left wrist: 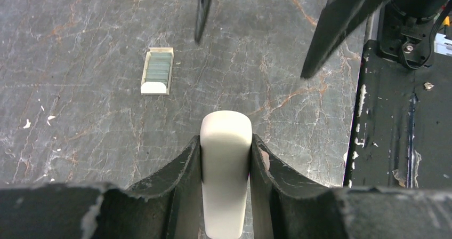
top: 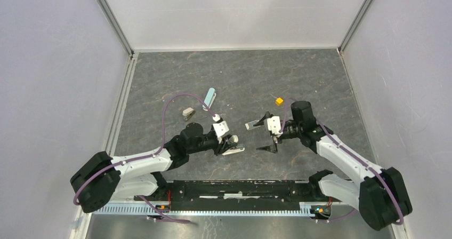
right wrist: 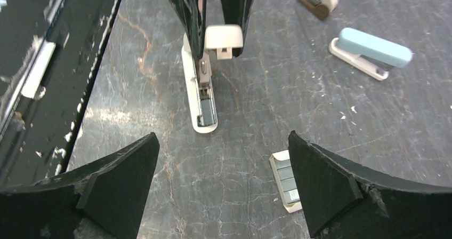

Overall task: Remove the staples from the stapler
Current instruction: Unload the staple at the center of the board.

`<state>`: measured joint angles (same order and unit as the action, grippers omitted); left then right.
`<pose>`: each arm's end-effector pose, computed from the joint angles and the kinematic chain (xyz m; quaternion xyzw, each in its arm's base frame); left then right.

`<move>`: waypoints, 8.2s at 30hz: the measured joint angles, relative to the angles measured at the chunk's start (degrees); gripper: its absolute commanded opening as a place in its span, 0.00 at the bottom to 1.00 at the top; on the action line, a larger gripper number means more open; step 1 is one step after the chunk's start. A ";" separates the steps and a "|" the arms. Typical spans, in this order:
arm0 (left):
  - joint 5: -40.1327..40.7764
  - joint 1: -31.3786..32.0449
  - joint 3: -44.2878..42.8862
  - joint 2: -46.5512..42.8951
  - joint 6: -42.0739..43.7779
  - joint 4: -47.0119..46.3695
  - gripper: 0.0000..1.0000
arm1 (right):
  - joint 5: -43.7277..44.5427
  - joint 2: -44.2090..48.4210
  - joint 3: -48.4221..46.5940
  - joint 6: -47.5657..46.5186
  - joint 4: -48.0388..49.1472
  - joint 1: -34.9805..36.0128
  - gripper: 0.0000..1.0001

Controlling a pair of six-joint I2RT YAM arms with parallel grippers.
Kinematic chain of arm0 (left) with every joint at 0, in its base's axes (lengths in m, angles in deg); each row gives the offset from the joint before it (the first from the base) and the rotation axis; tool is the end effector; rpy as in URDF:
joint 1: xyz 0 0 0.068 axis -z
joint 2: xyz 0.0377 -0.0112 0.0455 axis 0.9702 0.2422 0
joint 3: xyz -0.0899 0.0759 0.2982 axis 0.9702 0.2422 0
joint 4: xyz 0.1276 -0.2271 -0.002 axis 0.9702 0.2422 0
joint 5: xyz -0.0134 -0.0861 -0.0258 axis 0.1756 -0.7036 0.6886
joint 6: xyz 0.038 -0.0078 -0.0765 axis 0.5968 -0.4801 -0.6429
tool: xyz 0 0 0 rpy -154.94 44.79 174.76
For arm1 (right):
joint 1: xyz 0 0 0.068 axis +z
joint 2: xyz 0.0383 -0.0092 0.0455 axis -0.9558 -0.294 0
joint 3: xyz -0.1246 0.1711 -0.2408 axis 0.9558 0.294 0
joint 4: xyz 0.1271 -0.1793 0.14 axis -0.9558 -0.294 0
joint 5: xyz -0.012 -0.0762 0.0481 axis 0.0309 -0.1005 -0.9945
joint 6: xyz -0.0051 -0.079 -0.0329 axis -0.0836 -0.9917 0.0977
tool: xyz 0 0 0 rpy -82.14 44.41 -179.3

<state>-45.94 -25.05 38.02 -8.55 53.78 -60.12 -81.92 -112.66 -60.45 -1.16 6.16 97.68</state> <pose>0.1323 -0.2008 0.2290 0.4526 0.6517 -0.3509 0.4974 0.1533 0.1429 0.2401 -0.6389 0.5019 0.3682 0.4519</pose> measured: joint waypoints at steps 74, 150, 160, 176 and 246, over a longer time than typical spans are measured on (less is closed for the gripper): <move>-9.29 0.04 5.25 -2.45 -3.06 -18.45 0.24 | 6.88 -16.50 -0.85 6.08 7.41 11.56 0.10; 30.77 -0.76 12.20 -21.75 -74.71 7.21 0.02 | 6.32 -11.13 -6.62 6.64 -2.82 2.23 0.92; 28.98 -1.70 7.98 -16.76 -100.30 25.55 0.02 | 15.65 7.69 9.01 -13.46 8.50 12.46 0.98; 28.79 -1.79 1.79 -16.61 -118.33 38.91 0.02 | 33.97 5.73 22.62 -6.54 37.68 27.76 0.98; 42.84 -1.84 7.04 -17.09 -123.19 44.24 0.02 | 52.63 -25.97 -12.00 -5.46 5.77 38.18 0.00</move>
<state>-3.10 -26.88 45.06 -25.64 -69.40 -15.88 -29.29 -138.62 -72.45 -6.62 11.93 135.86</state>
